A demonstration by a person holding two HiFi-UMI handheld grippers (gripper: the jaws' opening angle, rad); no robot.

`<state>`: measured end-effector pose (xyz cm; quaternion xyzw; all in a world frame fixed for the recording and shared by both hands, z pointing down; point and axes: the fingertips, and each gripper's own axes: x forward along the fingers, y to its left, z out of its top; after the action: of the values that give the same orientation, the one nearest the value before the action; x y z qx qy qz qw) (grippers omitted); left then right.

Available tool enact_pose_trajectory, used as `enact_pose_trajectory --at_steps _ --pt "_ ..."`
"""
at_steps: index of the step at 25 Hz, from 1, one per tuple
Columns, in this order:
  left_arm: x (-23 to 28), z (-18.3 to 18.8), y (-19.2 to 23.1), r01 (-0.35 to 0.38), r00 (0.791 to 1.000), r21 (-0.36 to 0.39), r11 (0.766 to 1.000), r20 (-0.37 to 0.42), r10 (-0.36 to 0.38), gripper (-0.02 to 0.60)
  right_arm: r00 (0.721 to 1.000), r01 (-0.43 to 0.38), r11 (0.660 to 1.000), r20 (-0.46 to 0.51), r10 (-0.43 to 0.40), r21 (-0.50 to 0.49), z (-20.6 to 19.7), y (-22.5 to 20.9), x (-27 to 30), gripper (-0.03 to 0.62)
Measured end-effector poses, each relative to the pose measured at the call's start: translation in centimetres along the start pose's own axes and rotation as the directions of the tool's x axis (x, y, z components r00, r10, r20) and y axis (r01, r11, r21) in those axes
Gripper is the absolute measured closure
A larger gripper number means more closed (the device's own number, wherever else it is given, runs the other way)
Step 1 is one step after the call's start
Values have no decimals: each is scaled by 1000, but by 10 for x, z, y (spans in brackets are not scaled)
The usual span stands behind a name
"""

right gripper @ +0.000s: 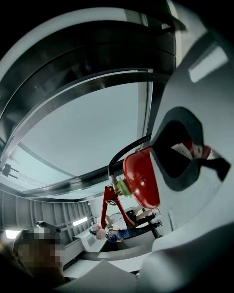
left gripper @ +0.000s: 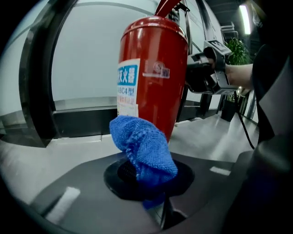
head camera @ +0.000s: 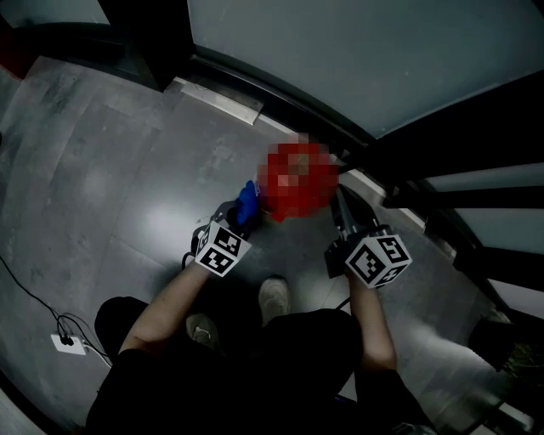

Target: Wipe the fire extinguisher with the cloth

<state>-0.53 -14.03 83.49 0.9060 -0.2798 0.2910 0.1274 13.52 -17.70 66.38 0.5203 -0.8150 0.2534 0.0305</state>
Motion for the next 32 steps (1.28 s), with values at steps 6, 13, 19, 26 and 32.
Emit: enact_pose_trajectory --at_steps 6,13,19,26,32 --pt "24 -47 -3 10 995 -55 998 -101 -15 531 999 -14 1000 -29 13 -16 -8 1 0 591" --pt "37 -79 -6 73 976 -105 992 -195 -92 531 997 -21 999 -79 17 -49 -18 -2 8 591" --pt "25 -83 -4 95 963 -201 975 -230 -142 531 998 29 999 -58 -30 -23 -12 -12 8 591" --pt "-51 28 3 114 993 -228 967 36 -108 531 989 145 989 16 -145 11 12 -23 -26 591" --pt "-144 102 -38 412 891 120 903 155 -427 532 976 195 980 94 -197 30 34 -20 -76 591"
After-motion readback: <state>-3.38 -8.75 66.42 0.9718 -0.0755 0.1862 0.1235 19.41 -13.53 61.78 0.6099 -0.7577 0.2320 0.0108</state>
